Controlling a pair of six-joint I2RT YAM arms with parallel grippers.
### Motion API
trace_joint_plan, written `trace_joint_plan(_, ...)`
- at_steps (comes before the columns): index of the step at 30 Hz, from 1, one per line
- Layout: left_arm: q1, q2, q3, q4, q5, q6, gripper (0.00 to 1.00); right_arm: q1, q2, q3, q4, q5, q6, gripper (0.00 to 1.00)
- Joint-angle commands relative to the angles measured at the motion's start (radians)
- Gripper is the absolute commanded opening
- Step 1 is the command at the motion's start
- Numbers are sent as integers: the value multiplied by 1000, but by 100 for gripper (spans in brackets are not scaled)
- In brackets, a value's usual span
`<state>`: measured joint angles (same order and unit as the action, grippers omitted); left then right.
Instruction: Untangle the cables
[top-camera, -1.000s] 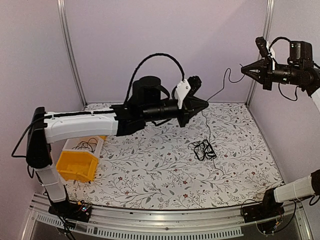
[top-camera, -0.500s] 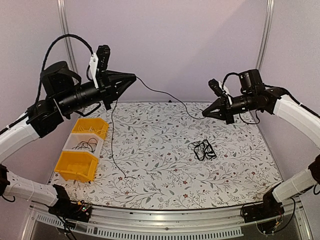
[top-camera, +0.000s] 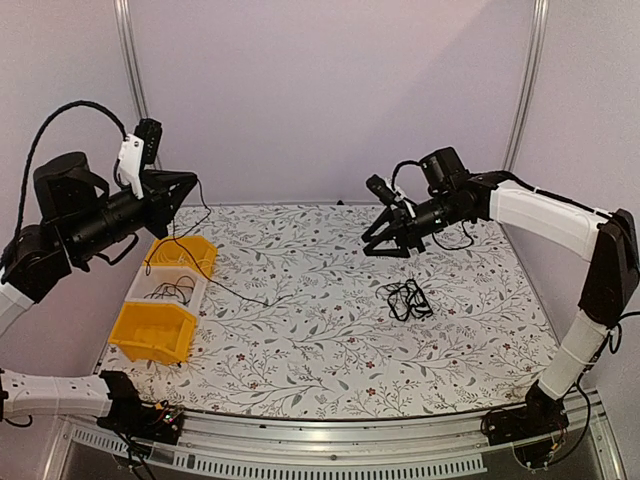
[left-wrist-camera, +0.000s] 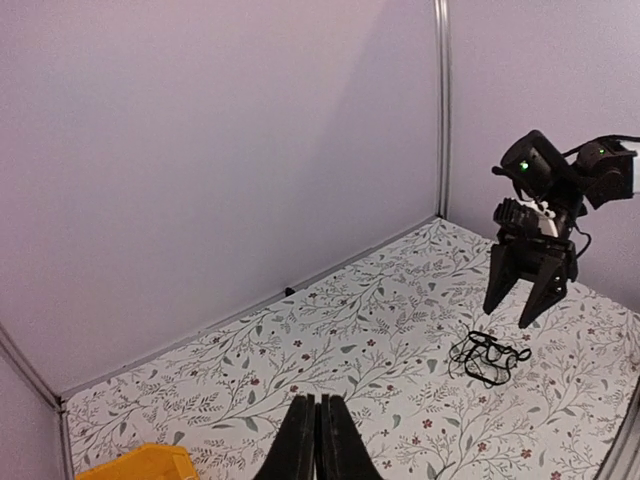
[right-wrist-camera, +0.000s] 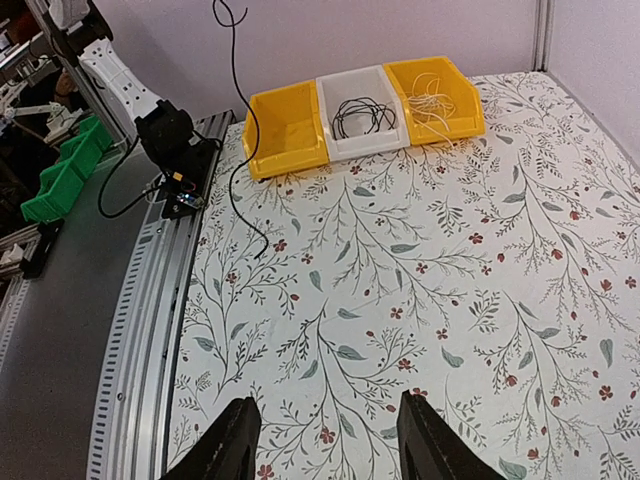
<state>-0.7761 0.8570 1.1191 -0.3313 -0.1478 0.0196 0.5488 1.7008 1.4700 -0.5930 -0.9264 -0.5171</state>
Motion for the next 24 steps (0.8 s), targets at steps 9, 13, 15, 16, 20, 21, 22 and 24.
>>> trace_joint_plan(9,32,-175,-53,-309,-417,-104,0,0,-35,-129,12,49,-53,52)
trace_joint_plan(13,32,-253,-82,-362,-530,-137,0,-1,-33,-132,9,53,-55,52)
trace_joint_plan(15,33,-294,-86,-376,-584,-155,0,-1,-27,-129,5,49,-55,52)
trace_joint_plan(16,32,-316,-88,-369,-601,-153,0,-1,-24,-128,3,48,-56,53)
trace_joint_plan(20,32,-361,-73,-385,-692,-143,0,0,-14,-127,0,45,-59,52)
trace_joint_plan(21,32,-357,-65,-406,-715,-140,0,-1,-12,-128,-1,46,-59,53)
trace_joint_plan(22,31,-350,-57,-430,-733,-136,0,-1,-12,-128,-2,46,-59,52)
trace_joint_plan(24,31,-331,-43,-454,-745,-131,0,-1,-10,-135,-1,44,-61,52)
